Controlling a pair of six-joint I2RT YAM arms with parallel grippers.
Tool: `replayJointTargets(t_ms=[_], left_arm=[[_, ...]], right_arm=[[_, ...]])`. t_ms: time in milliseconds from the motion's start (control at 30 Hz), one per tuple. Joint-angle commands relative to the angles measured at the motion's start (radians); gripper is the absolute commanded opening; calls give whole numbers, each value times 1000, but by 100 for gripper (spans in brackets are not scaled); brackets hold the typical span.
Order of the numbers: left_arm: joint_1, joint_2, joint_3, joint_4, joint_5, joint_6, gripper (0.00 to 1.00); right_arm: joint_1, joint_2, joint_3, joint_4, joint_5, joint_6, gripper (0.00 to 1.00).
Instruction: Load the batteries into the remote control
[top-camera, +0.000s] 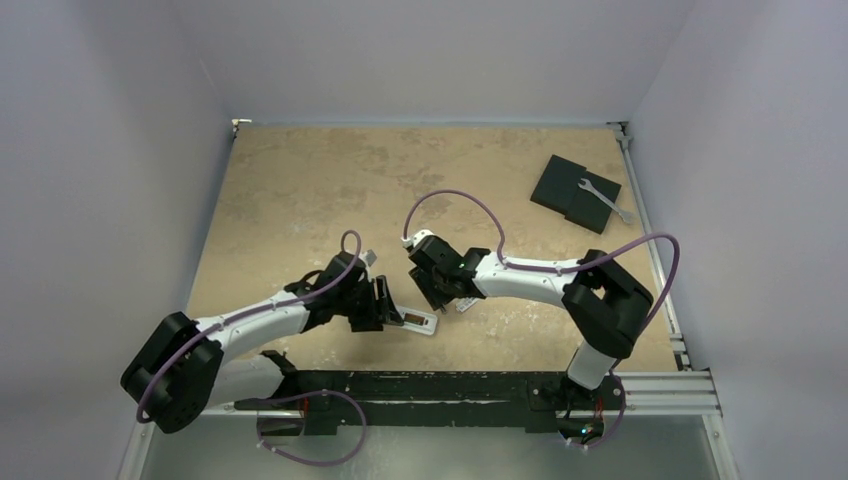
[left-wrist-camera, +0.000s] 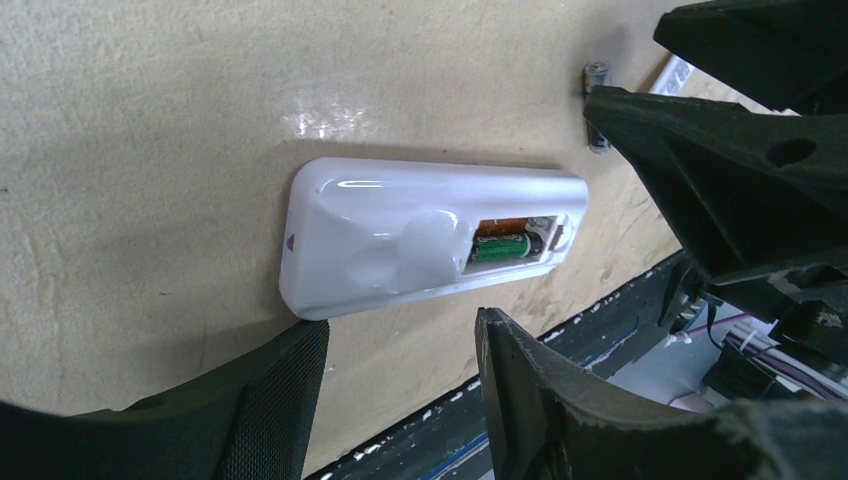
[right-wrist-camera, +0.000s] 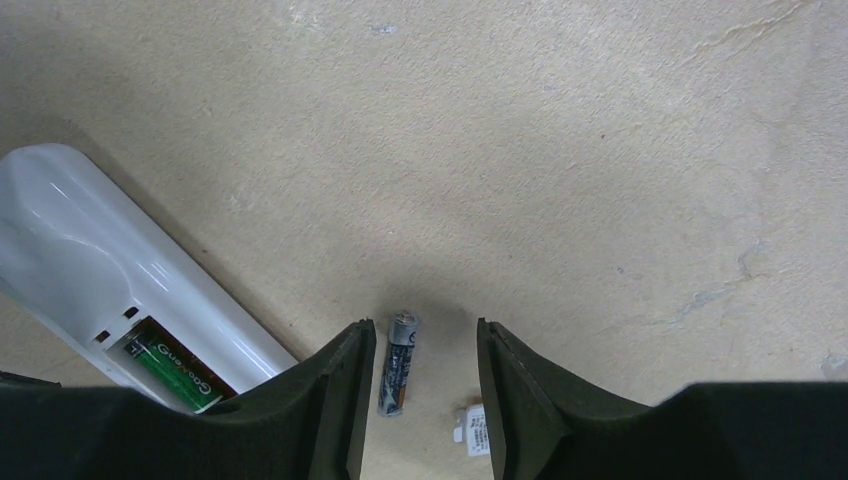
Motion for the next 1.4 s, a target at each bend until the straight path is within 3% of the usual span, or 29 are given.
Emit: replayJointTargets(t_ms=[0, 600, 1033, 1200, 1367], left_arm=[[-5, 28, 9, 36, -27, 18, 56], [-5, 144, 41, 86, -37, 66, 56], [-5, 176, 43, 115, -33, 72, 55], [-4, 175, 43, 117, -31, 73, 55], [-5, 178, 45, 123, -30, 74, 55]], right_arm=[[-6, -15, -11, 24, -15, 6, 49], [-9, -156, -100, 26, -30, 57, 48], [-11, -140, -135, 38, -55, 69, 8], [-11, -116, -141, 41, -86, 68, 0], [-11, -108, -149, 48, -114, 68, 0]])
